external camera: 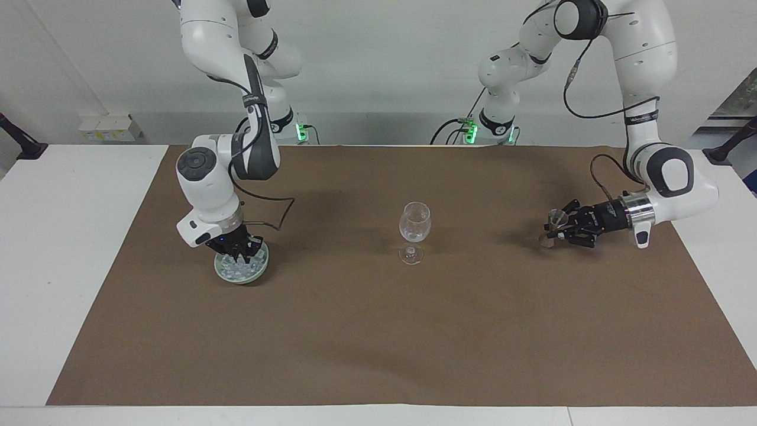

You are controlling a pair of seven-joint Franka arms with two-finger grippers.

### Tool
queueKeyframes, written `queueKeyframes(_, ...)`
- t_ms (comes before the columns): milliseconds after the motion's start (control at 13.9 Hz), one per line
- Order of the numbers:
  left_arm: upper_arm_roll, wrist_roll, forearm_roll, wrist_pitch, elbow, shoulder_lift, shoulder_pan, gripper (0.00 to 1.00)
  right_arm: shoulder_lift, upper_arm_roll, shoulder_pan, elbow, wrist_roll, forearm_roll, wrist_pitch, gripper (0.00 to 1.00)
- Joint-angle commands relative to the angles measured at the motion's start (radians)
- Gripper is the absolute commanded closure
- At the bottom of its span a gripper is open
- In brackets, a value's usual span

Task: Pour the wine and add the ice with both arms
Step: 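Lift the tin off the table with the right gripper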

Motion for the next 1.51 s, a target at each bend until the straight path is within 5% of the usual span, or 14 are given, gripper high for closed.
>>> queueKeyframes(0, -0.002, 0.034, -0.028, 0.013, -0.030, -0.004, 0.009, 1.00, -0.035, 0.005, -0.006, -0.004, -0.013, -0.001, -0.009, 1.00)
queueKeyframes(792, -0.004, 0.041, -0.044, 0.061, -0.063, -0.004, -0.002, 1.00, -0.164, 0.049, -0.007, 0.177, 0.022, 0.015, -0.336, 1.00)
queueKeyframes(1440, -0.007, 0.049, -0.052, 0.104, -0.084, -0.005, -0.014, 1.00, -0.244, 0.053, -0.007, 0.299, 0.021, 0.018, -0.492, 1.00)
